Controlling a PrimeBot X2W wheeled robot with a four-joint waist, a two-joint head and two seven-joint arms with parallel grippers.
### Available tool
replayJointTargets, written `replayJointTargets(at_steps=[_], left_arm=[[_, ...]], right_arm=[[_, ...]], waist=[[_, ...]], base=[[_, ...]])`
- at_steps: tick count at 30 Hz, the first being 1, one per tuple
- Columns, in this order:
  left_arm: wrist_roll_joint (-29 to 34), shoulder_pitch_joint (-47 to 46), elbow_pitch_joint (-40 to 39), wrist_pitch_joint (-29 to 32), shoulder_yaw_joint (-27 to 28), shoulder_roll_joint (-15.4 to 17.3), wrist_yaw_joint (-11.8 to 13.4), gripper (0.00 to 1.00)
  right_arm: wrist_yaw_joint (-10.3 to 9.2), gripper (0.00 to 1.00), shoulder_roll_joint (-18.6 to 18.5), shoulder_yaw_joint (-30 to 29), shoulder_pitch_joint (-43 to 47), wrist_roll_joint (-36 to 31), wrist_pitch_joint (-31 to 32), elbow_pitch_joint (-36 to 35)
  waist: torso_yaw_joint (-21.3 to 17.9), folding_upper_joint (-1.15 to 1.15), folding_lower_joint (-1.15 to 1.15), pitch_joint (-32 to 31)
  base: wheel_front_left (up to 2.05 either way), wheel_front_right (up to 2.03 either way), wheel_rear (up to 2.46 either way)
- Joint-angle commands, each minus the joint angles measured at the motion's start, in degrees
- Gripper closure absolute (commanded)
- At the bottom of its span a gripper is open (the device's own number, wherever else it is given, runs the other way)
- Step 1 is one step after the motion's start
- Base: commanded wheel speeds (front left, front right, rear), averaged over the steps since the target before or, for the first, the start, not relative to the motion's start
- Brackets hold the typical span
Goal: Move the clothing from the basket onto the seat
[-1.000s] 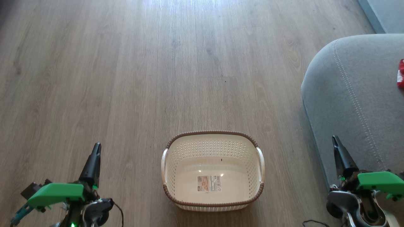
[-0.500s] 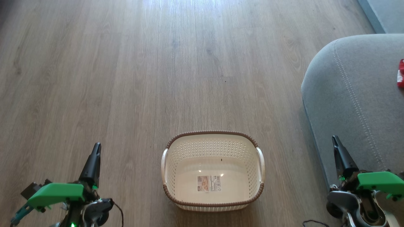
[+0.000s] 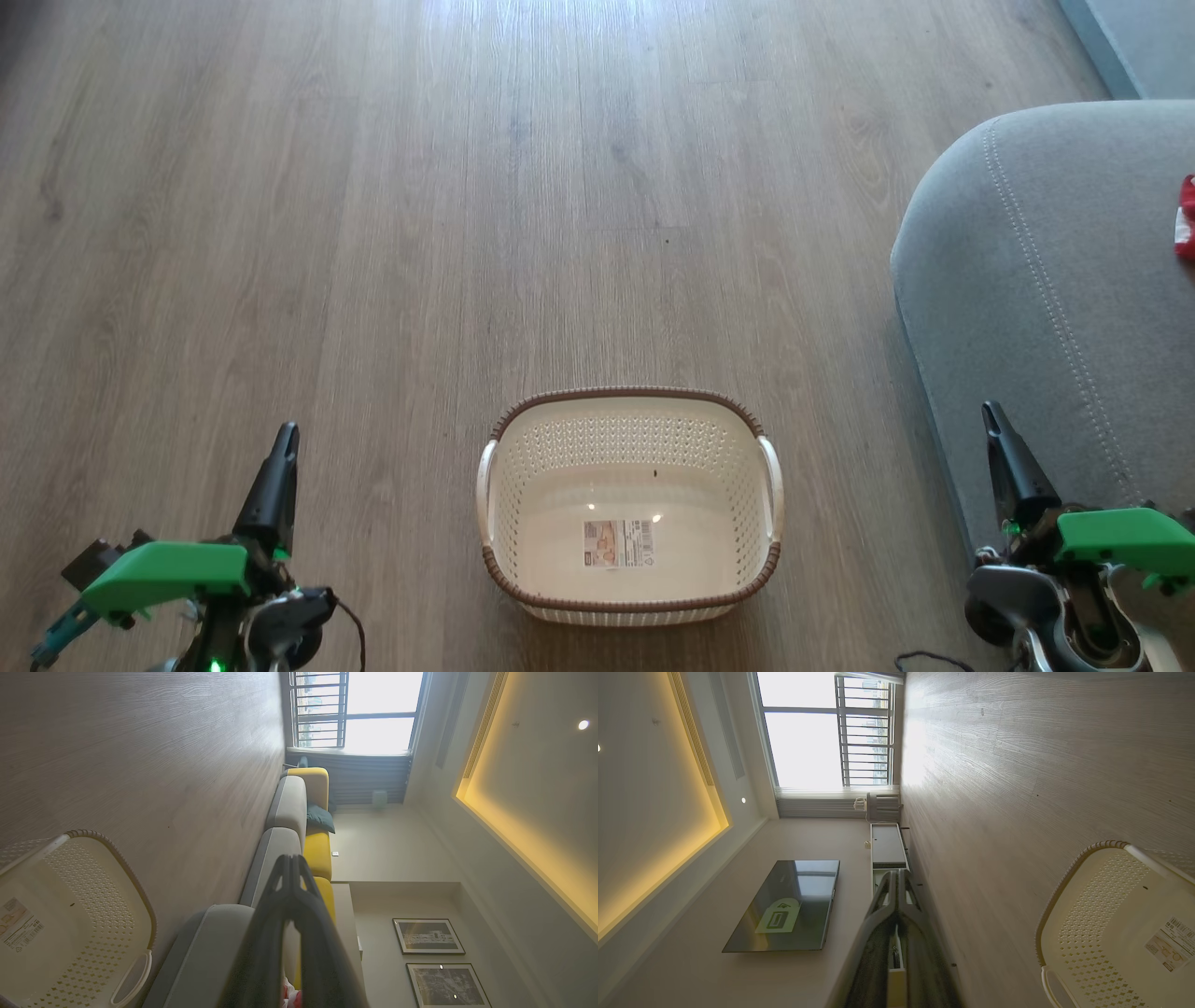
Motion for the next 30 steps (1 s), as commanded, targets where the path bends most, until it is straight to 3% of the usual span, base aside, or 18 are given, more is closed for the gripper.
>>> replayJointTargets(at_steps=[1, 30], left_arm=[[-0.34, -2.7, -1.89, 0.43, 1.96, 0.84, -0.54, 1.0], [-0.34, -2.69, -1.9, 0.42, 1.96, 0.84, -0.54, 1.0]], right_arm=[[0.0, 1.0, -0.18, 0.98, -2.99, 0.33, 0.33, -2.21], [0.0, 1.0, -0.18, 0.99, -2.98, 0.34, 0.33, -2.21]], waist=[[0.0, 0.0, 0.0, 0.0], [0.0, 0.0, 0.0, 0.0]], base=[[0.0, 0.0, 0.0], [0.0, 0.0, 0.0]])
